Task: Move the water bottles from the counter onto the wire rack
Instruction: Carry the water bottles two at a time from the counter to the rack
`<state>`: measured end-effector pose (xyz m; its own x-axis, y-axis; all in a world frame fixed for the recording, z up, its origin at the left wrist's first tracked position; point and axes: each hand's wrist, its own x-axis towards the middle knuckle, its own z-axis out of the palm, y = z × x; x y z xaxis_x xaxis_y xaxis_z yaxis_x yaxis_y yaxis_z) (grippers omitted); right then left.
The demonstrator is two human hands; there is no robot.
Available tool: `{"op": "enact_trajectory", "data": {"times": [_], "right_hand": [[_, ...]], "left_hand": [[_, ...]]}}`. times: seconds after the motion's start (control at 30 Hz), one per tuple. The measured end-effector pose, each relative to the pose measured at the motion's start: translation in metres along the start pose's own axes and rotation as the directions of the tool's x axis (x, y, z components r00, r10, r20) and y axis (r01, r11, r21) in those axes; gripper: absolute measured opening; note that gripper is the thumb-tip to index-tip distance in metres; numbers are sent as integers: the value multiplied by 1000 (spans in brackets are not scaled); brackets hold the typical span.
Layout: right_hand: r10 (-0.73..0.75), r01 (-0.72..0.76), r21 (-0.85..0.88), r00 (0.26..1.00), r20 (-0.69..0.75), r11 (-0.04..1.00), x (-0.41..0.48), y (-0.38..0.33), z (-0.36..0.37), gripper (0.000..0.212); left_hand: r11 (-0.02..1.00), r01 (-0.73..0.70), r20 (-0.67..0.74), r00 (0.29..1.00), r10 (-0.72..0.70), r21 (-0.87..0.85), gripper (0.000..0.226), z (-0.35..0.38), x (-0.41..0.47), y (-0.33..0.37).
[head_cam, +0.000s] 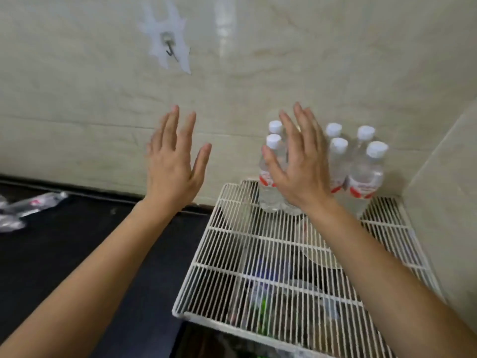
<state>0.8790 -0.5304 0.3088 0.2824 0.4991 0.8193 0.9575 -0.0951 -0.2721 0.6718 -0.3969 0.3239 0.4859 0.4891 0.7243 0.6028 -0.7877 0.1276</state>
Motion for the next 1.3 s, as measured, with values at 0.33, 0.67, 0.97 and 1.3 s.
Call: {"op": "enact_trajectory", "data": {"times": [0.33,0.67,0.97,1.3], "right_hand": [[-218,170,212,949,227,962,-17,-216,119,65],[-249,110,368,902,354,923,-30,-499,248,65],[-363,164,382,760,539,910,-44,-617,355,63],[-293,56,378,740,605,924,-23,-662,544,61]], "left_hand": [[924,259,3,963,-271,282,64,-137,-119,-200],[847,364,-10,920,-391,388,64,-289,-226,-424],[765,476,47,836,-547,433,67,-327,-280,-565],[757,513,186,765,-617,405,64,-258,-243,-742]]}}
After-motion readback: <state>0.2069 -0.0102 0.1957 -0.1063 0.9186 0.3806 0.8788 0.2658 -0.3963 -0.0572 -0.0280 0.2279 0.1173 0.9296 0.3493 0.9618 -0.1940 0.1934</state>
